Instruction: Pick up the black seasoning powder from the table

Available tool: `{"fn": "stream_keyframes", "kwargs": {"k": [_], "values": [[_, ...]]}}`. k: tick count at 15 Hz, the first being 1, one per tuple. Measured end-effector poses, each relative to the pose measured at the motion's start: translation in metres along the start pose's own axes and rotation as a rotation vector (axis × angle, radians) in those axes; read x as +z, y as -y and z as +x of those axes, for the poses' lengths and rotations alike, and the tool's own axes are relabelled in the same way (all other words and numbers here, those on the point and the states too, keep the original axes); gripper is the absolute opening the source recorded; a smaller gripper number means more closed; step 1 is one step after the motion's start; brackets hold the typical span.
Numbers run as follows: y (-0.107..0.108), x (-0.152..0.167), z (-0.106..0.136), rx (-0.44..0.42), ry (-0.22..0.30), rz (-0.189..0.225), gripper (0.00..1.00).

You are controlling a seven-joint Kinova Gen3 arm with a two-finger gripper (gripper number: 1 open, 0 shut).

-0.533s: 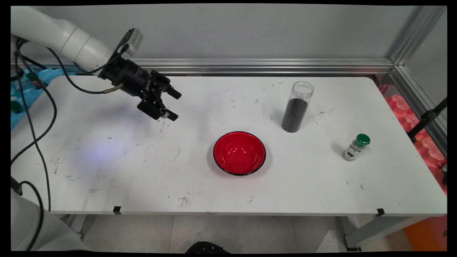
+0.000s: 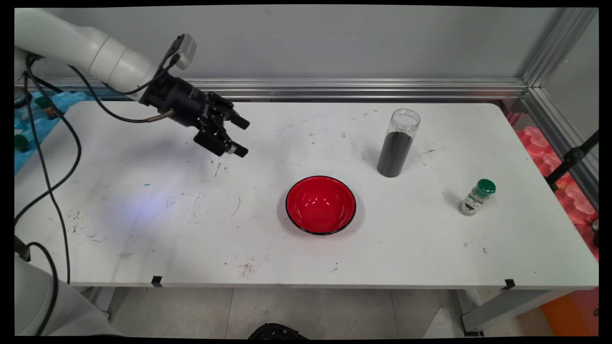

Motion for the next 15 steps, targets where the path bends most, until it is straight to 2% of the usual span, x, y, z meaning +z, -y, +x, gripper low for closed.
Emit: {"fn": "stream_keyframes", "kwargs": {"k": [15], "values": [[0.007, 0.037, 0.024, -0.019, -0.058, 0.028, 1.0]]}}
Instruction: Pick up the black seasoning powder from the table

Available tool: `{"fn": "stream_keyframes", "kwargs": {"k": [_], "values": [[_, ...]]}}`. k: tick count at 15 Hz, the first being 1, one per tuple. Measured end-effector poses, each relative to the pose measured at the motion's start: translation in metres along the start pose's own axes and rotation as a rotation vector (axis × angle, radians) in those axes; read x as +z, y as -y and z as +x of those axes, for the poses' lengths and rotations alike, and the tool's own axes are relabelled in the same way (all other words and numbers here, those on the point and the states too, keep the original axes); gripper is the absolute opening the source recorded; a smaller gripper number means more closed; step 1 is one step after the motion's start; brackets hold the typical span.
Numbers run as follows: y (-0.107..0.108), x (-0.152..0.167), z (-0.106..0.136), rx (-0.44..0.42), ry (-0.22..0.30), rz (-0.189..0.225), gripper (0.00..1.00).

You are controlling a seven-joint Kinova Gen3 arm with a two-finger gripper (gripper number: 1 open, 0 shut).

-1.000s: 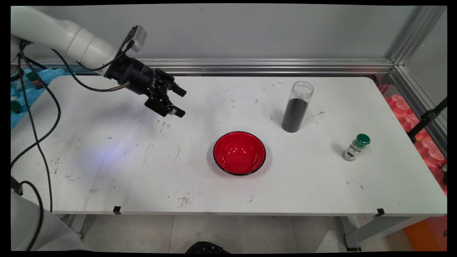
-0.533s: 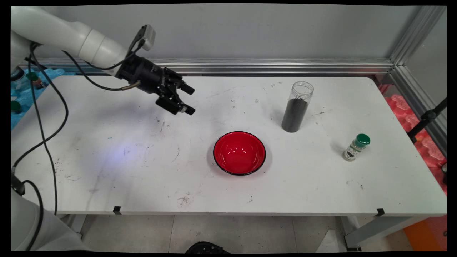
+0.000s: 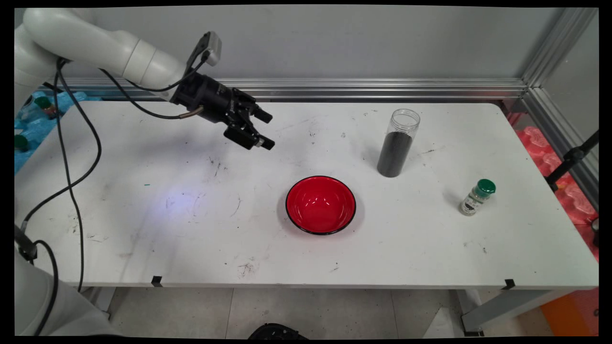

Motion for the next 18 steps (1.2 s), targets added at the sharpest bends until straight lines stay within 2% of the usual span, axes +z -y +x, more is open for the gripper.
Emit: {"fn": "stream_keyframes", "kwargs": {"k": [18], "values": [[0.02, 0.078, 0.044, 0.041, -0.078, -0.005, 1.0]]}}
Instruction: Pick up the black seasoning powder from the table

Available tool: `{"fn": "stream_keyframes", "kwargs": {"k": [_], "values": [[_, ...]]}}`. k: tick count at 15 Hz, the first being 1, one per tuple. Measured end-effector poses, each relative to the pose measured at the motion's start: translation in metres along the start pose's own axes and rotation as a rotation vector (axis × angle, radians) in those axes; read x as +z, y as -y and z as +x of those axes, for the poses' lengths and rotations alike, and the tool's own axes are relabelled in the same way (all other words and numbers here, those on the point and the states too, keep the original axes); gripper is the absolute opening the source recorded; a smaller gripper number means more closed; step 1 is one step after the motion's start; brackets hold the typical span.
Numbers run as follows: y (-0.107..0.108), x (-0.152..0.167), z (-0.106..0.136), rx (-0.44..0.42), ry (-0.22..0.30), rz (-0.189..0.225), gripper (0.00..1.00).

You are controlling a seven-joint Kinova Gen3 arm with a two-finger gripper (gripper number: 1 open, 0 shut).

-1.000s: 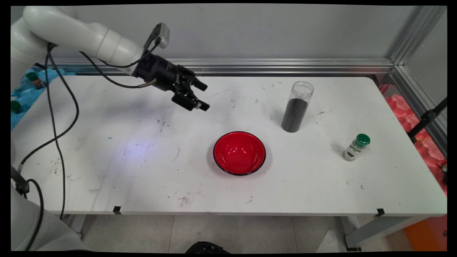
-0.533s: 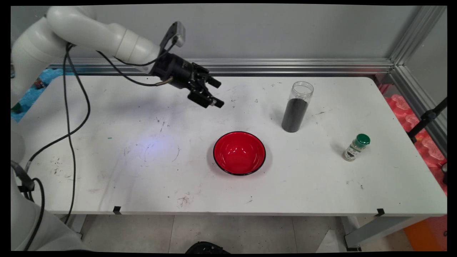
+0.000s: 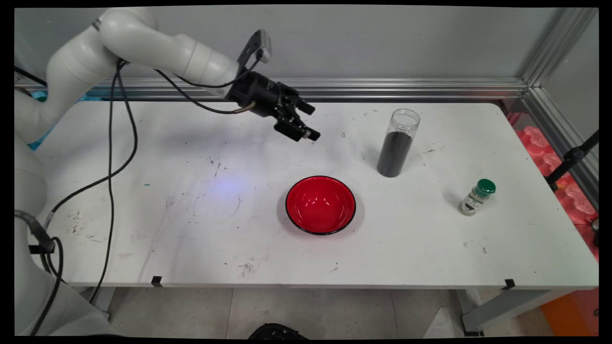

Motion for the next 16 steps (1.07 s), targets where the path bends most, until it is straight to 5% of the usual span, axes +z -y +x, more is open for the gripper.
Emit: {"fn": "stream_keyframes", "kwargs": {"k": [16], "values": [[0.023, 0.083, 0.014, 0.059, -0.036, -0.042, 1.0]]}}
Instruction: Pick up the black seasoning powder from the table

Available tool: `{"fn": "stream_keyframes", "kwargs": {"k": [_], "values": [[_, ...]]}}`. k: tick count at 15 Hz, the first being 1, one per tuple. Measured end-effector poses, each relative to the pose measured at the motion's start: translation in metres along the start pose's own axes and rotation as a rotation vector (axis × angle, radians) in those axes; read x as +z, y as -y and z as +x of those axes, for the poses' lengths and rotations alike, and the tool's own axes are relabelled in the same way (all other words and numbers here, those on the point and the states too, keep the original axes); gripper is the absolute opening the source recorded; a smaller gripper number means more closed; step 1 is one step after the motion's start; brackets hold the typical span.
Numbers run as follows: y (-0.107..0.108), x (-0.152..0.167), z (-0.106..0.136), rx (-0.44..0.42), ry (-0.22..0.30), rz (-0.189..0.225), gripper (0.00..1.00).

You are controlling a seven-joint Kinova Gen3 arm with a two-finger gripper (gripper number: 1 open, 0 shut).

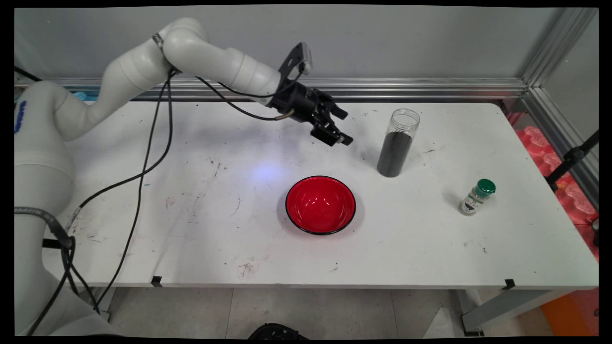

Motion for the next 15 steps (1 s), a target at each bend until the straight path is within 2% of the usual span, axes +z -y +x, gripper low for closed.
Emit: {"fn": "stream_keyframes", "kwargs": {"k": [15], "values": [[0.006, 0.069, -0.005, 0.042, -0.018, -0.042, 1.0]]}}
